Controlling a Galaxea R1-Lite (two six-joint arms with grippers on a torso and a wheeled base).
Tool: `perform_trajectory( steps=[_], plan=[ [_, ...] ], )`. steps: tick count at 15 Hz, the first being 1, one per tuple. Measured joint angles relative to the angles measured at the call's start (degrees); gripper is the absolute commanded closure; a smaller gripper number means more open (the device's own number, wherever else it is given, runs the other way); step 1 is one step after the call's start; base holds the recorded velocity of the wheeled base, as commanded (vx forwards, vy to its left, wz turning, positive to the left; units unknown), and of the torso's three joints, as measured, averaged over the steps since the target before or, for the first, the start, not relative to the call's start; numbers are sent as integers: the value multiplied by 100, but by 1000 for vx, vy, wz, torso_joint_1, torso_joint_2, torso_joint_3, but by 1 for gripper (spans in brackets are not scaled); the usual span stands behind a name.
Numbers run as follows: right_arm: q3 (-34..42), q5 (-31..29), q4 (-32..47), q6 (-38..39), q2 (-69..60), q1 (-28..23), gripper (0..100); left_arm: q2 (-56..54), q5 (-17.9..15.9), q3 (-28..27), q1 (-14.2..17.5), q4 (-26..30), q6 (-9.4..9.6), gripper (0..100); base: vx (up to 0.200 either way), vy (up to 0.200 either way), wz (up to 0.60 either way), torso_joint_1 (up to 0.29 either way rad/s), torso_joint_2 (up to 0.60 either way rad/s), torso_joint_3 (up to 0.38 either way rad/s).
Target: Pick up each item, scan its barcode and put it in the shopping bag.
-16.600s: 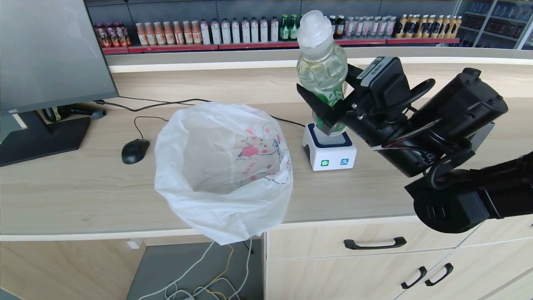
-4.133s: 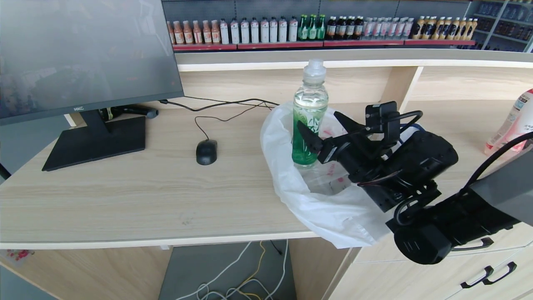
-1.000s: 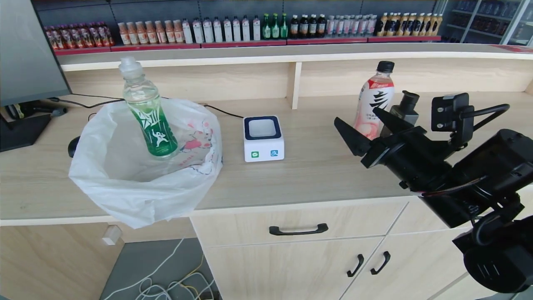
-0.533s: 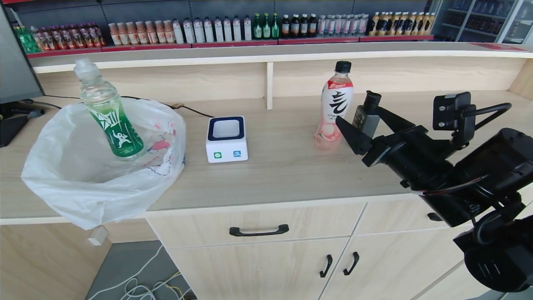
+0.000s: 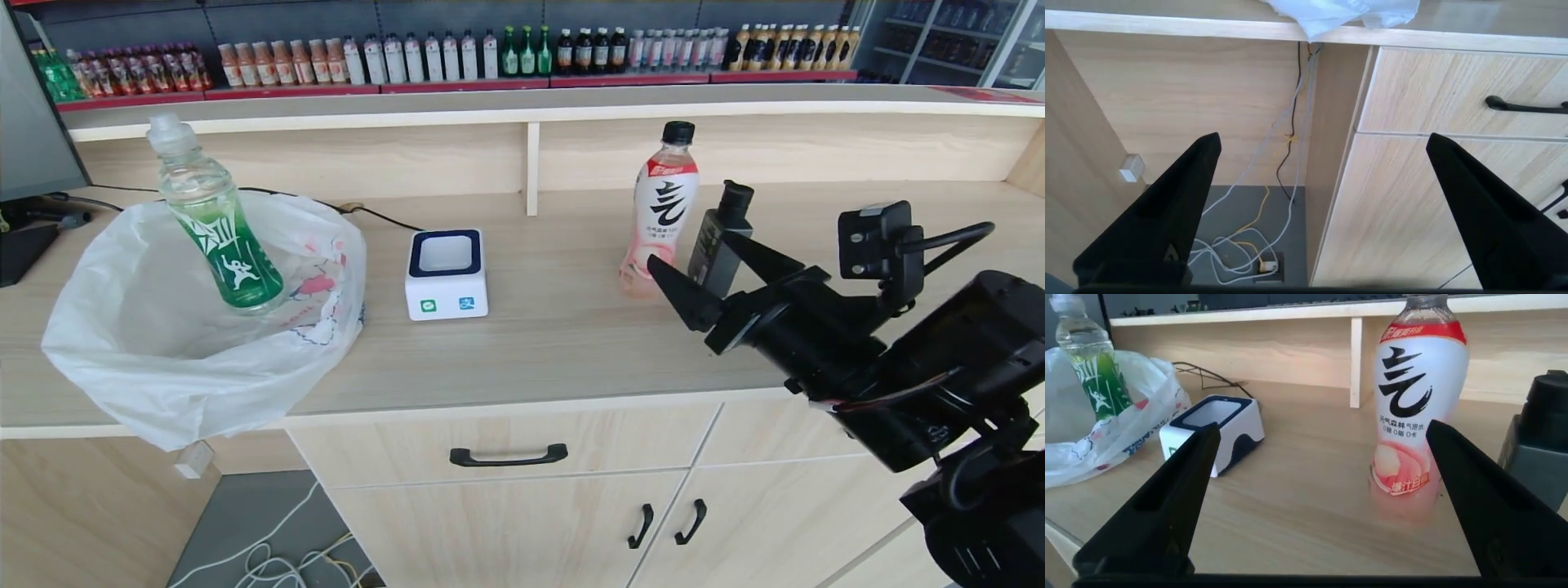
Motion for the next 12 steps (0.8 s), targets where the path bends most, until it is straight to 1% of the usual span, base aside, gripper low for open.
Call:
perform_trajectory(
  steps=[3,6,7,8,12],
  plan=[
    [-323,-99,818,-6,-35,24,0,0,0,0,-9,0,0,0,0,0,0,0,0,0],
    [-929,-467,1651,-2,-55,-28,0,0,0,0,-9,0,0,0,0,0,0,0,0,0],
    [-1143,-678,1857,-2,-50,-85,0,0,2,0,-7,0,0,0,0,0,0,0,0,0],
    [-1279,-845,1952,-2,-33,-130,0,0,-1,0,-7,0,0,0,0,0,0,0,0,0],
    [-1491,-1025,1985,-6,195,-246,0,0,0,0,-7,0,0,0,0,0,0,0,0,0]
  ],
)
